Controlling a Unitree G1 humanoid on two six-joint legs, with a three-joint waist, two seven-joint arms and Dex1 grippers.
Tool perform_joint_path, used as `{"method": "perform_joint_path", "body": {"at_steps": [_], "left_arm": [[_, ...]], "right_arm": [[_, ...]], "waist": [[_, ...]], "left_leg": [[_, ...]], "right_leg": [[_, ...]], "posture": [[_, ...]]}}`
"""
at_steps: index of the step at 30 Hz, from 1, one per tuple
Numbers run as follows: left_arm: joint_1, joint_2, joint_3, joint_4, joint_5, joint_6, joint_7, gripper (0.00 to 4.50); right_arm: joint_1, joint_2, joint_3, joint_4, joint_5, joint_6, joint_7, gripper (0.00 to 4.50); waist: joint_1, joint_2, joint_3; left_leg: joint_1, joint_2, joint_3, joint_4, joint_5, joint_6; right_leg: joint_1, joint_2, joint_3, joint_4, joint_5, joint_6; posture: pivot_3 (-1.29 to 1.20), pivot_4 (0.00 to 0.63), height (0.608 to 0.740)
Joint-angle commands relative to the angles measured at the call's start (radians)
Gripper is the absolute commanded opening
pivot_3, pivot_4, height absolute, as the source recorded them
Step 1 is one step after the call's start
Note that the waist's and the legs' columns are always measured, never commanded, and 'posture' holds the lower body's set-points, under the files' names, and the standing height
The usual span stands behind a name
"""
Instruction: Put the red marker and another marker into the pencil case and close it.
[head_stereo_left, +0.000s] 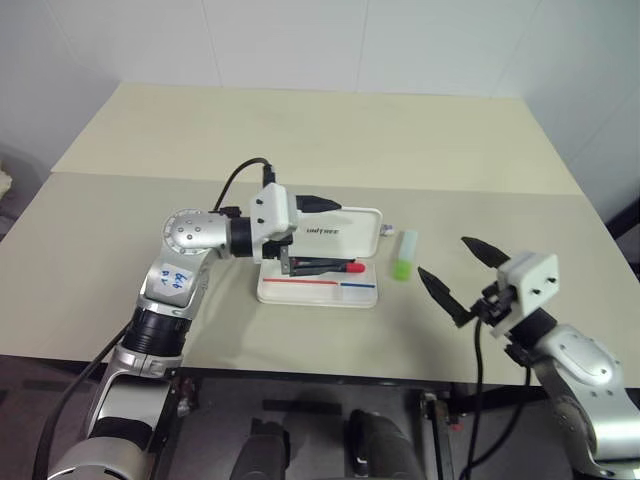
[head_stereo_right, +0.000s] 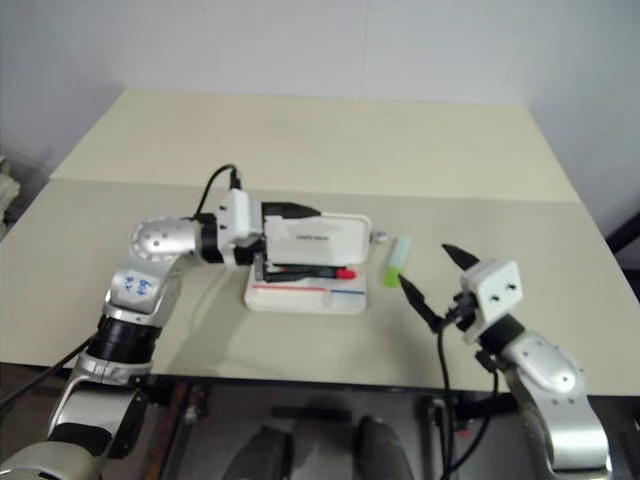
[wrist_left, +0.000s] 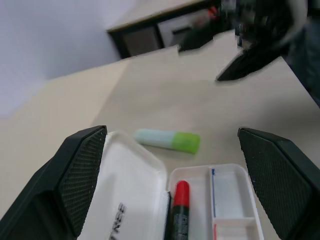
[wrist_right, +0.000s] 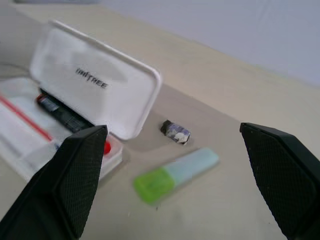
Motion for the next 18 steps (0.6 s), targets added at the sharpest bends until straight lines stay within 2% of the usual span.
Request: {"method": "perform_joint_path", "body": {"at_steps": [1,5,12,18], "left_arm": [[-0.007,0.017,0.099,-0.046,-0.113,-0.017,-0.016,4.48],[-0.008,0.065,0.143,-0.020,-0.142,0.004,-0.026,4.48],[0.000,0.109,0.205,-0.059,-0.259,0.081,-0.054,4.48],[0.096,0.188,0.242,-0.122,-0.363,0.156,-0.161,4.48]], "right_arm": [[-0.089,0.011,0.060,0.001,-0.014,0.209,-0.094,4.50],[-0.191,0.088,0.098,0.057,-0.016,0.325,-0.180,4.50],[-0.266,0.184,0.100,0.173,-0.055,0.334,-0.270,4.50],[-0.300,0.217,0.093,0.266,-0.121,0.304,-0.333,4.50]], "waist": [[0.000,0.000,0.000],[-0.002,0.000,0.000],[-0.005,0.000,0.000],[-0.019,0.001,0.000]], "left_leg": [[0.000,0.000,0.000,0.000,0.000,0.000],[0.000,-0.001,-0.001,-0.002,0.000,0.000],[-0.003,-0.001,-0.002,-0.005,0.000,0.000],[-0.003,0.000,0.000,-0.007,0.000,0.000]], "right_leg": [[0.000,0.000,0.000,0.000,0.000,0.000],[-0.001,-0.001,-0.001,0.001,0.001,0.001],[-0.003,-0.001,-0.002,0.002,0.001,0.001],[-0.004,-0.001,-0.001,0.002,0.001,0.001]], "posture": [[0.00,0.150,0.740],[0.00,0.150,0.740],[0.00,0.150,0.740],[0.00,0.150,0.740]]}}
